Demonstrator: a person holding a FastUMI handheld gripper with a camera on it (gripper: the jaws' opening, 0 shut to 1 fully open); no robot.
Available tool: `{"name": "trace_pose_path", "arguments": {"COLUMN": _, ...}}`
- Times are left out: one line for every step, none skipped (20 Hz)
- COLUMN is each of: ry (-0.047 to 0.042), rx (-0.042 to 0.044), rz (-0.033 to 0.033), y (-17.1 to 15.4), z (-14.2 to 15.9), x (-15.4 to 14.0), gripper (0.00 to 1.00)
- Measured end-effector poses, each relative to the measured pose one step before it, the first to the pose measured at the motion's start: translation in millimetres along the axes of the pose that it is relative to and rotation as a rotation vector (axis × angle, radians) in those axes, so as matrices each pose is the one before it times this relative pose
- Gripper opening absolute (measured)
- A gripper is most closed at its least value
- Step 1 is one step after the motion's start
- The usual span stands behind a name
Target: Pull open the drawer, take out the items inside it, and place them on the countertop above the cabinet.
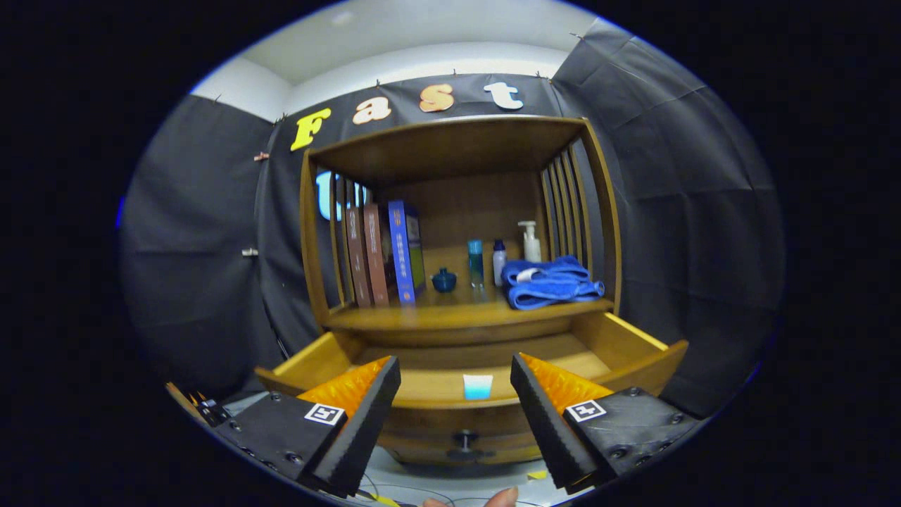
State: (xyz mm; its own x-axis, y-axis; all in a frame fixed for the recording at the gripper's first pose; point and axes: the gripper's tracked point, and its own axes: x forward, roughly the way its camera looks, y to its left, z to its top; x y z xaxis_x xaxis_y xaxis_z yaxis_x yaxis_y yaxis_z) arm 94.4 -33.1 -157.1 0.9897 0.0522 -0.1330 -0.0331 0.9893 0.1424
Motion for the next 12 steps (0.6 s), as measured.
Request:
{"name": "trace_pose_path", "arguments": {"ry": 0.01704, "rx": 0.01347, "rz": 0.02818, "y": 6.12, "z": 13.09, "x": 8.25, "gripper": 0.98}}
{"name": "trace_pose_path", "arguments": {"ry": 0.03304, "rx": -0.01617, "rz": 0.02500, "y": 2.49, "z": 10.93, "x": 8.97, "gripper": 0.98}}
{"name": "trace_pose_path", "arguments": {"ry": 0.05410, "rx": -0.03150, "rz": -0.00178, "y": -4.43, "z": 2.81, "x": 9.21, "gripper": 0.98}}
{"name": "trace_pose_path", "arguments": {"ry": 0.05723, "rx": -0.03729, "rz": -0.00314, "y": -5.06, "z": -0.93, "x": 8.69, "gripper": 0.98}}
{"name": "trace_pose_path", "arguments": {"ry": 0.05176, "rx": -0.01435, "rz": 0.00072, "y": -2.42, "z": -1.11, "x": 9.34, "gripper": 0.99}}
{"name": "trace_pose_path", "arguments": {"ry": 0.05291, "rx": -0.00601, "rz": 0.00876, "y": 1.96, "z": -3.12, "x": 11.41, "gripper": 0.99}}
{"name": "trace_pose_path", "arguments": {"ry": 0.04117, "rx": 0.00137, "rz": 0.00768, "y": -0.21, "z": -1.50, "x": 11.67, "gripper": 0.98}}
{"name": "trace_pose_path", "arguments": {"ry": 0.06607, "rx": -0.00193, "rz": 0.00631, "y": -2.38, "z": -9.50, "x": 13.76, "gripper": 0.99}}
{"name": "trace_pose_path", "arguments": {"ry": 0.06556, "rx": -0.00721, "rz": 0.00021, "y": -1.91, "z": -9.44, "x": 13.02, "gripper": 0.99}}
{"name": "trace_pose_path", "arguments": {"ry": 0.06977, "rx": -0.00337, "rz": -0.00247, "y": -4.27, "z": -10.19, "x": 10.04, "gripper": 0.99}}
{"name": "trace_pose_path", "arguments": {"ry": 0.06144, "rx": 0.00680, "rz": 0.00001, "y": -1.55, "z": -8.01, "x": 11.01, "gripper": 0.99}}
{"name": "trace_pose_path", "arguments": {"ry": 0.05764, "rx": 0.00995, "rz": -0.00189, "y": -1.62, "z": -8.32, "x": 12.77, "gripper": 0.99}}
